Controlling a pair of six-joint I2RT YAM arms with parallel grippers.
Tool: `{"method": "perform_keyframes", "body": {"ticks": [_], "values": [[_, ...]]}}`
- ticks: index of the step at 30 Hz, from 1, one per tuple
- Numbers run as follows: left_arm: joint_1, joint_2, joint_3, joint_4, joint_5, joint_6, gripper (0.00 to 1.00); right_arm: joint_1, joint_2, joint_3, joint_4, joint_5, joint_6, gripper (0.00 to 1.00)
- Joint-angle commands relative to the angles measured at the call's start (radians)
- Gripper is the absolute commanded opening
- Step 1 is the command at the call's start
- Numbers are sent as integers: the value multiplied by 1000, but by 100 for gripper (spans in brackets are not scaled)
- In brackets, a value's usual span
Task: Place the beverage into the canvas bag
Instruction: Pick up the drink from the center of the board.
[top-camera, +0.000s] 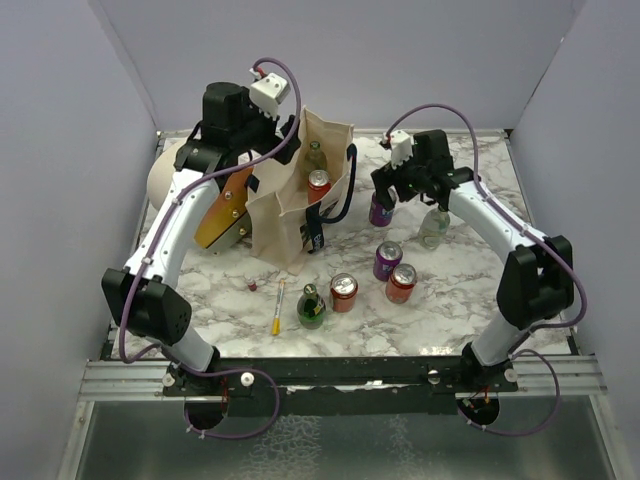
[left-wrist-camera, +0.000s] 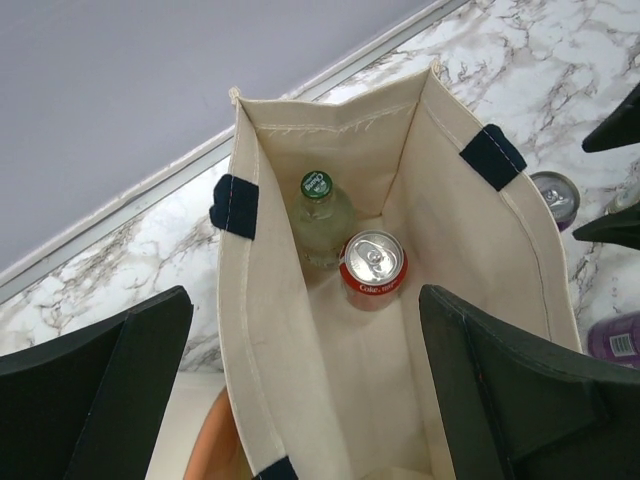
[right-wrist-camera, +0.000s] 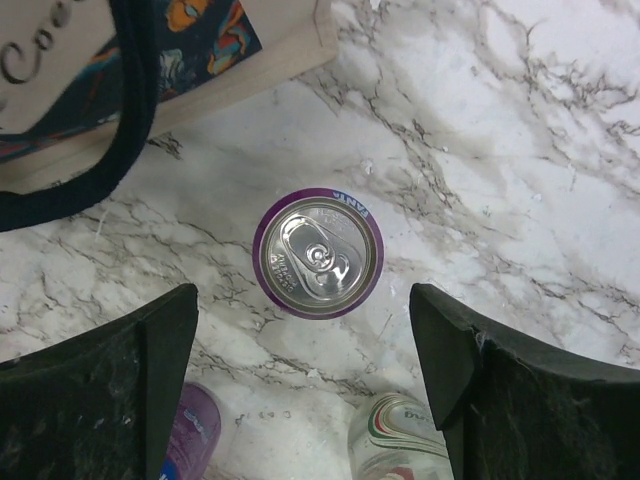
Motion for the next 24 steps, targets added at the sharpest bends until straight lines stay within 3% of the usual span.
{"method": "perform_keyframes", "body": {"ticks": [1,9,24], "values": [[7,-64,-57,28,-39,14,99,-3,72,86,-70,36,-46,87],[11,-71,-89,54,-59,67,99,-16,165,131,-93,42,-73,88],[44,-67,-75,75,-50,-20,99,-17,246,141,-113,-59,-106,86]]}}
